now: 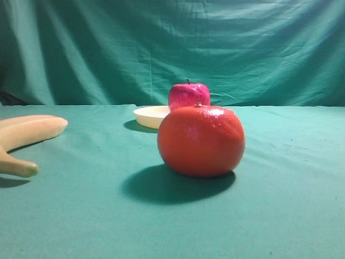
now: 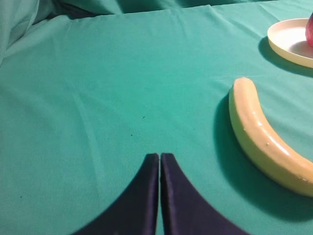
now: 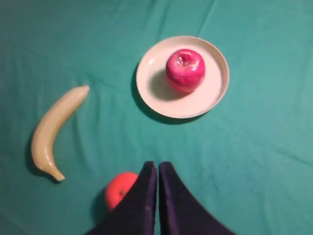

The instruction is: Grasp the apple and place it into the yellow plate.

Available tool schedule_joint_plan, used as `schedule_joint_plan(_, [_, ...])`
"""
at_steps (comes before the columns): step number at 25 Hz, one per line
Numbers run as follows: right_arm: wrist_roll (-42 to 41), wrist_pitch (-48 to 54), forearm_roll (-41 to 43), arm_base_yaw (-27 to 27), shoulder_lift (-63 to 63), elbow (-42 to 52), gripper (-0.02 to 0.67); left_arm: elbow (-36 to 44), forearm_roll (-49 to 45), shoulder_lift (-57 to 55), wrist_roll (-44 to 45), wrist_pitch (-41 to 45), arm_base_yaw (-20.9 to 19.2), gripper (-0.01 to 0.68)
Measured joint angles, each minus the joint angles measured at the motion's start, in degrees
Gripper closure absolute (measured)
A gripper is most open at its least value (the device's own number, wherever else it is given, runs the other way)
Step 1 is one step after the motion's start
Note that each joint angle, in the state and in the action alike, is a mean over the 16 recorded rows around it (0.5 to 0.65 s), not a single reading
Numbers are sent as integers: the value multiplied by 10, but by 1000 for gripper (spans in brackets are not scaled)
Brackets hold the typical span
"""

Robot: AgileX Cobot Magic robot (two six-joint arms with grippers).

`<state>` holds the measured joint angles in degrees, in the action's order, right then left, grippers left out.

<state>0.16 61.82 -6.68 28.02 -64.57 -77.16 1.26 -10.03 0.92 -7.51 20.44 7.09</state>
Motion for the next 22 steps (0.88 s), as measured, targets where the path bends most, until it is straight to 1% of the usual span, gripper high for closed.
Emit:
schedule_joint_plan(7, [-8,-75,-29,0,155,146,649,0,0,0,0,0,0,673])
schedule_joint_plan(14, [-17,-107,-8,-2,265,235,632,0,0,0,0,0,0,673])
schedule_joint_plan(18, [-22,-142,10,-16,312,287,624,0,0,0,0,0,0,673])
schedule_joint_plan(22, [-22,-201,25,-44,359,358,612,0,0,0,0,0,0,673])
